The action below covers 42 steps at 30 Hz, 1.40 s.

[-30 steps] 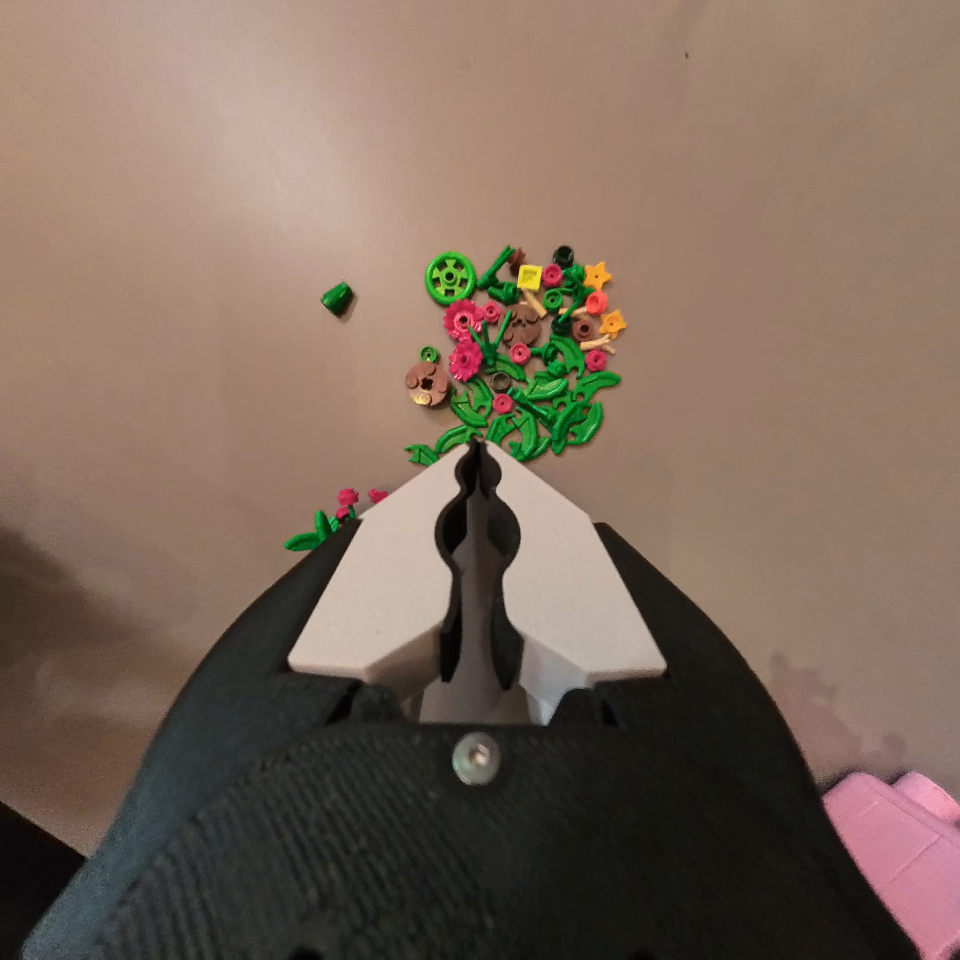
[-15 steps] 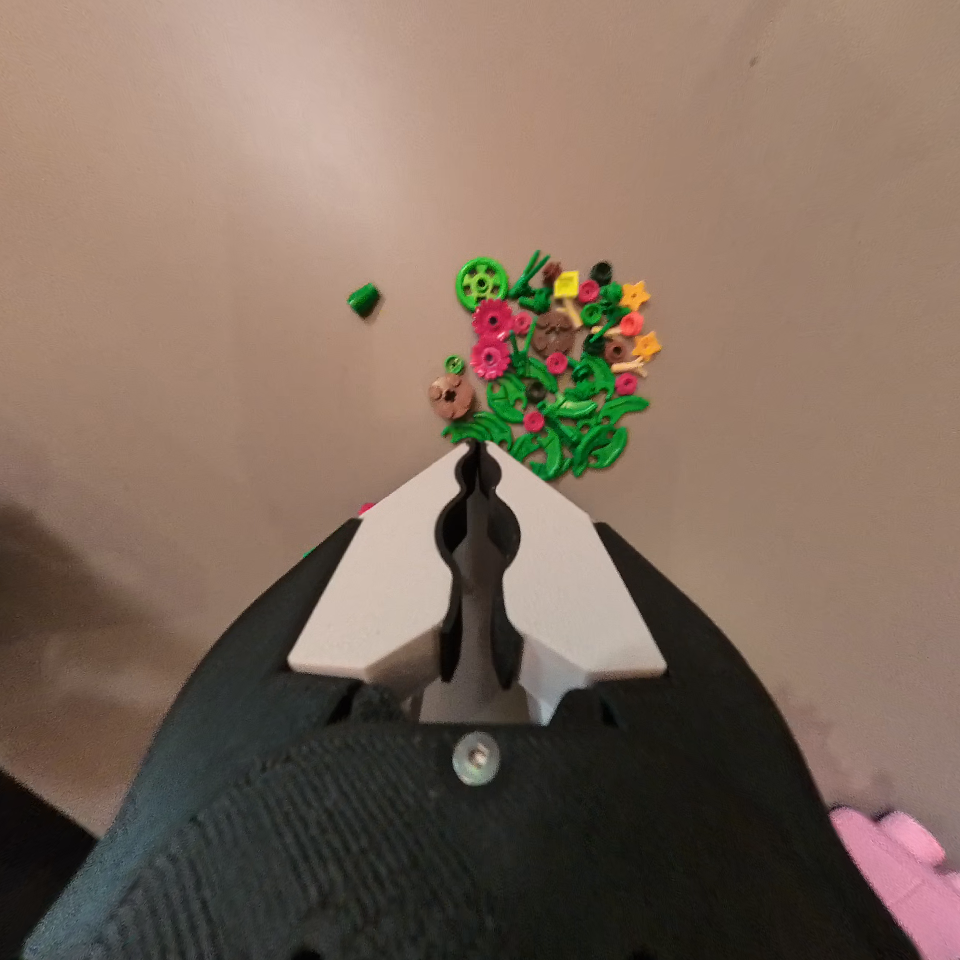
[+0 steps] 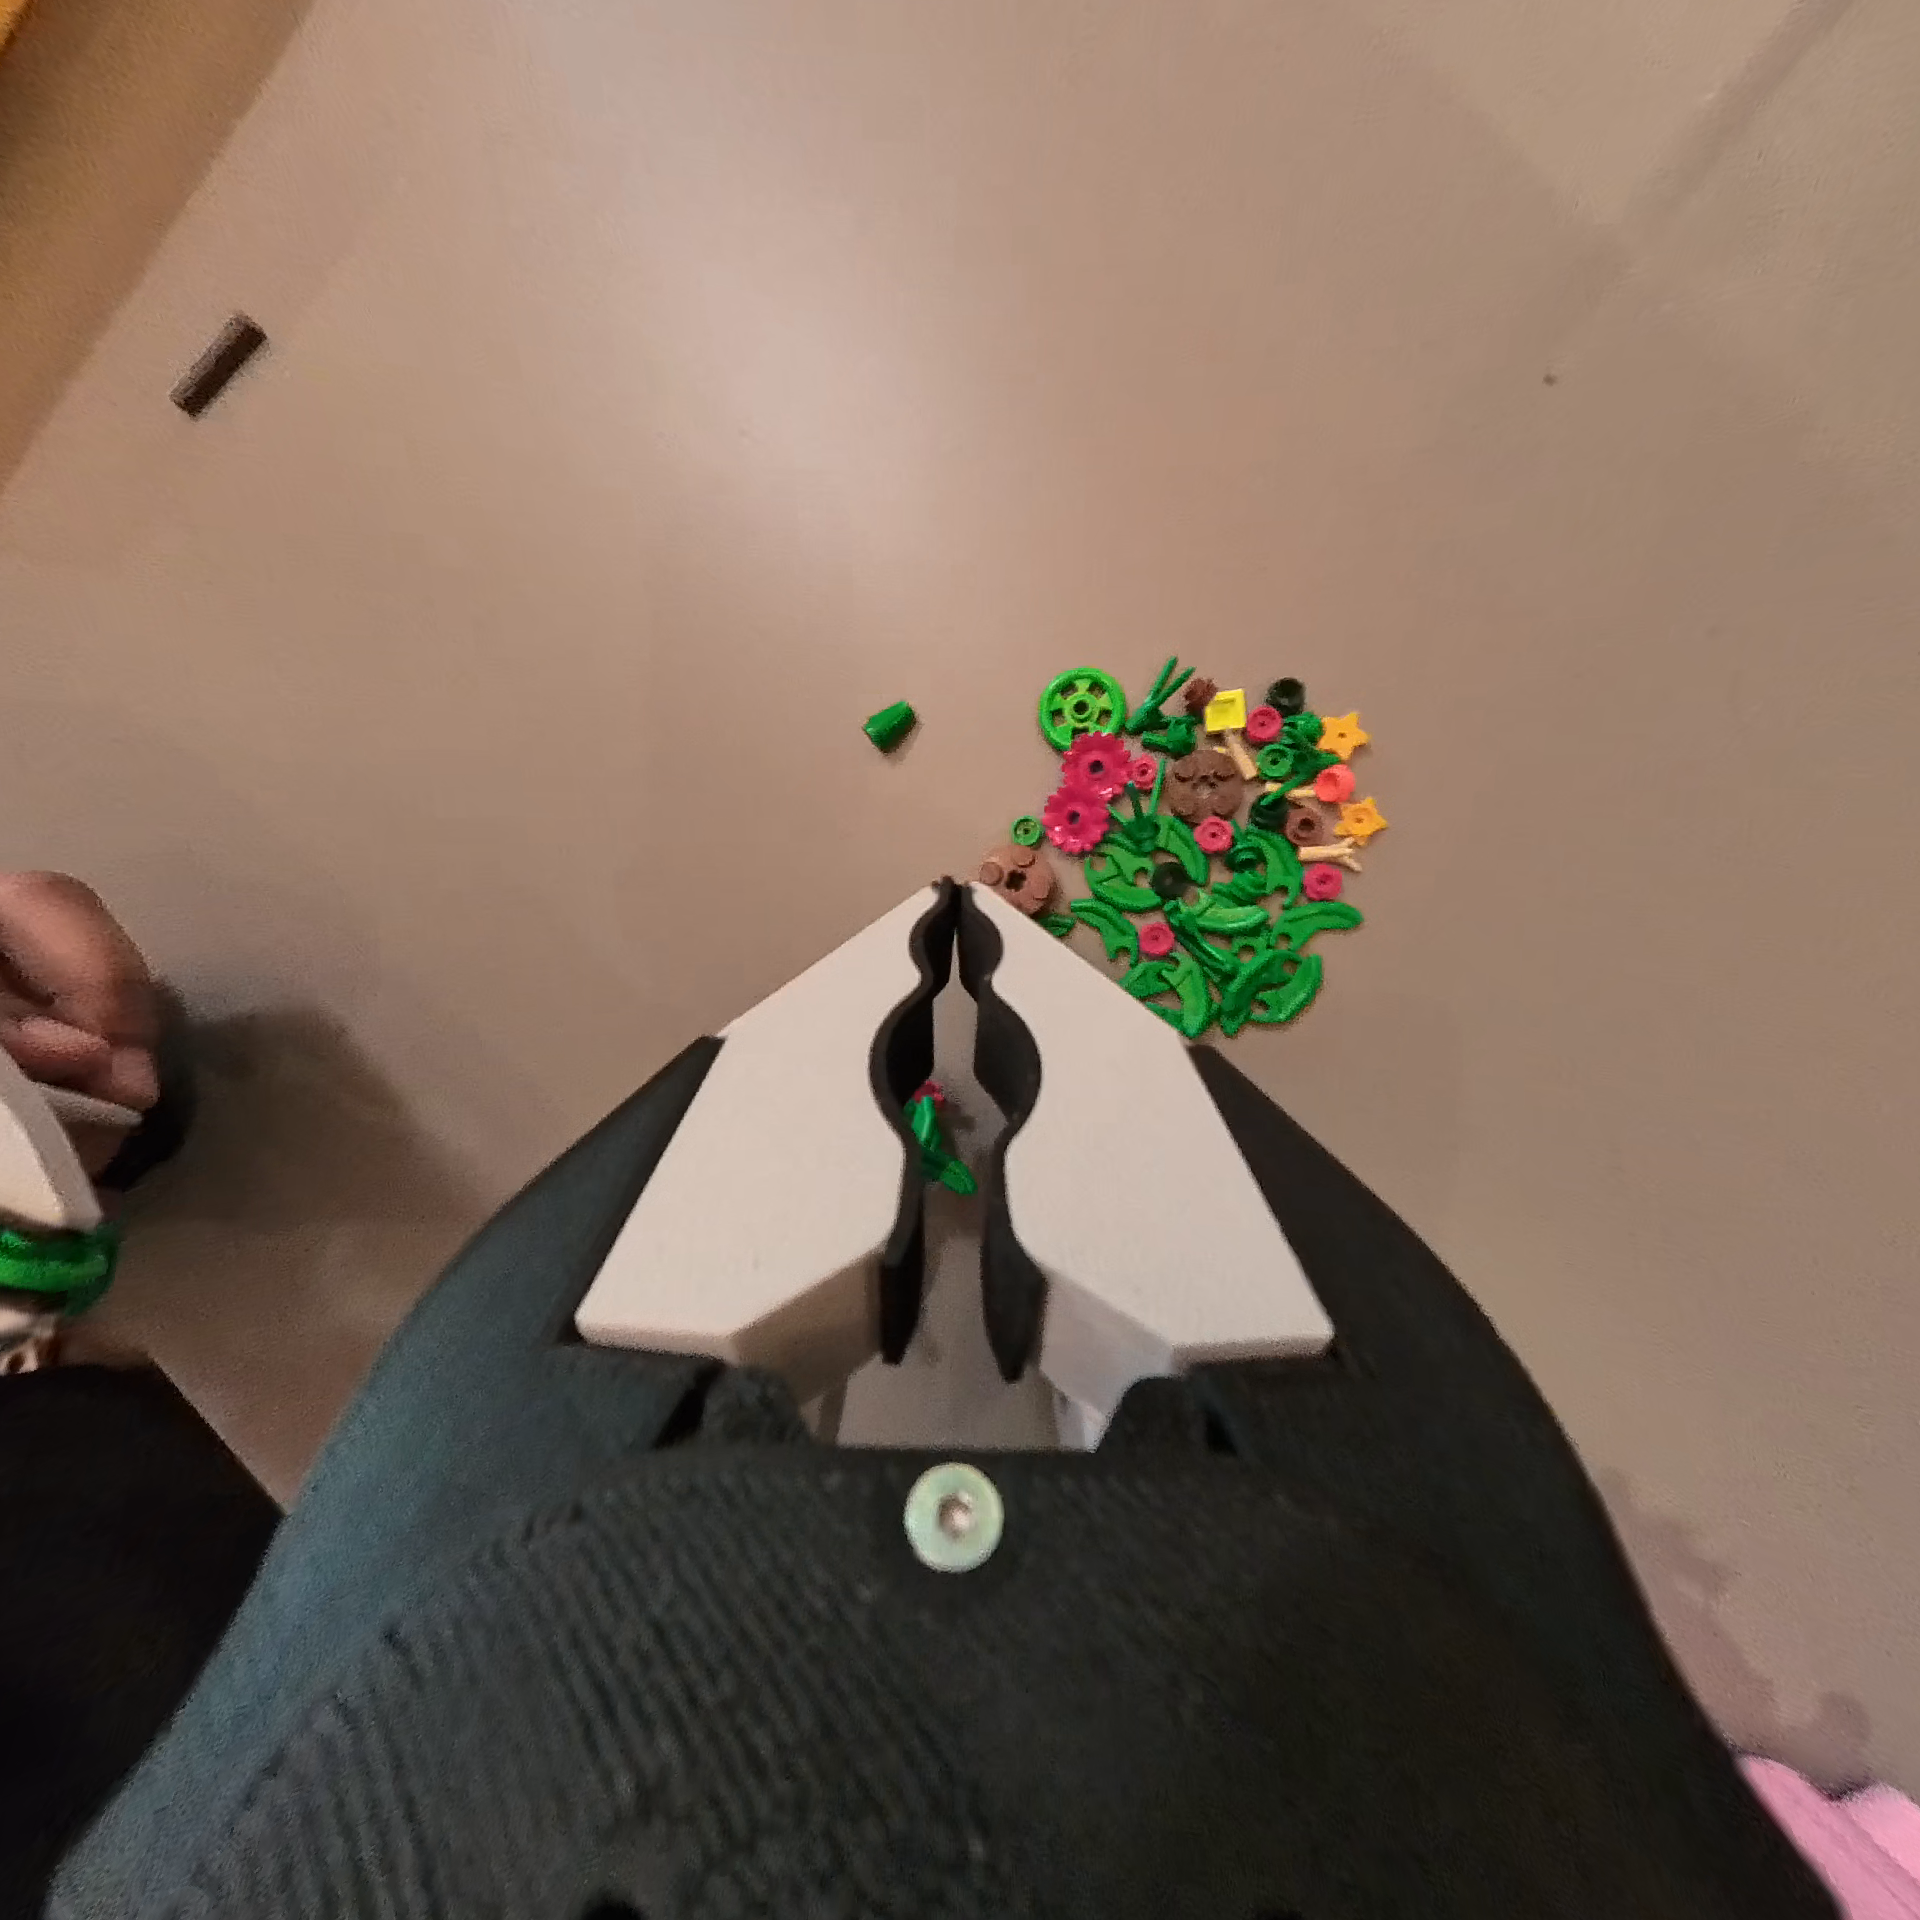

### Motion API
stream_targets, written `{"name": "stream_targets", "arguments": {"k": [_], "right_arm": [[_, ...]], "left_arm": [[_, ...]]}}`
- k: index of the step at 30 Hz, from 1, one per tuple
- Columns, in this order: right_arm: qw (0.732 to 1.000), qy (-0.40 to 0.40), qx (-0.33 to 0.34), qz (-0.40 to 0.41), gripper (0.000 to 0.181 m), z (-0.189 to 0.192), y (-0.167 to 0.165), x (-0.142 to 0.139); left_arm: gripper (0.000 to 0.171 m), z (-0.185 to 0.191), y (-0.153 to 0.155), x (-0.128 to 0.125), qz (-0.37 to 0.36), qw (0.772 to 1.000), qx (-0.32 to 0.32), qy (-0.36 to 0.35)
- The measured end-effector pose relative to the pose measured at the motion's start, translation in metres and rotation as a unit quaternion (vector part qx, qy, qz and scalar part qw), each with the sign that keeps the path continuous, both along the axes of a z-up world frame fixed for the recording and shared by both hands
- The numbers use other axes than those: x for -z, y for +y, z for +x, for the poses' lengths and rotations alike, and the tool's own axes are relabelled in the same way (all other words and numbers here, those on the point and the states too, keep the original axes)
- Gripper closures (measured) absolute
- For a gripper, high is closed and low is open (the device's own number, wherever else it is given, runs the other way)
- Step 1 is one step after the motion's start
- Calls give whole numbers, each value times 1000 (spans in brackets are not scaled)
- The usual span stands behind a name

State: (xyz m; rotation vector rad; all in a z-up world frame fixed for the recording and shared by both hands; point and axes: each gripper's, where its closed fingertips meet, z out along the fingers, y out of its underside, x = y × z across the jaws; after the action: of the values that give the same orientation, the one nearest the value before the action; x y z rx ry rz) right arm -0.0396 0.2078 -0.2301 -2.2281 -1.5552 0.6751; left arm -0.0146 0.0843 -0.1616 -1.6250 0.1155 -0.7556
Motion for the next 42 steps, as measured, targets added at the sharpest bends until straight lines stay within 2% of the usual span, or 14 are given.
{"name": "stream_targets", "arguments": {"k": [6,10,15,21,24,27,30,35,42], "right_arm": [[998,-65,-18,12,177,-3,6,19],[997,-69,-11,45,181,-5,15,18],[998,3,-57,-8,178,-35,-16,0],[994,-50,-101,0,178,-51,-28,20],[991,-94,-97,23,181,-46,-19,33],[991,-107,-65,48,181,-38,1,33],[995,-89,-41,35,181,-33,13,26],[999,-25,7,24,181,-27,34,-3],[998,37,-16,49,176,-31,17,-26]], "left_arm": [[169,0,0,0,2,1000,0,0],[169,-1,-1,-1,3,1000,0,-2],[169,-1,0,-1,1,1000,2,-6],[169,-1,0,-1,1,1000,1,-5],[169,-1,0,-1,2,1000,1,-5],[169,-1,0,-1,4,1000,2,-6],[169,1,-1,-1,3,1000,5,-8],[169,0,0,-1,2,1000,4,-9],[169,0,0,-1,1,1000,2,-11]]}}
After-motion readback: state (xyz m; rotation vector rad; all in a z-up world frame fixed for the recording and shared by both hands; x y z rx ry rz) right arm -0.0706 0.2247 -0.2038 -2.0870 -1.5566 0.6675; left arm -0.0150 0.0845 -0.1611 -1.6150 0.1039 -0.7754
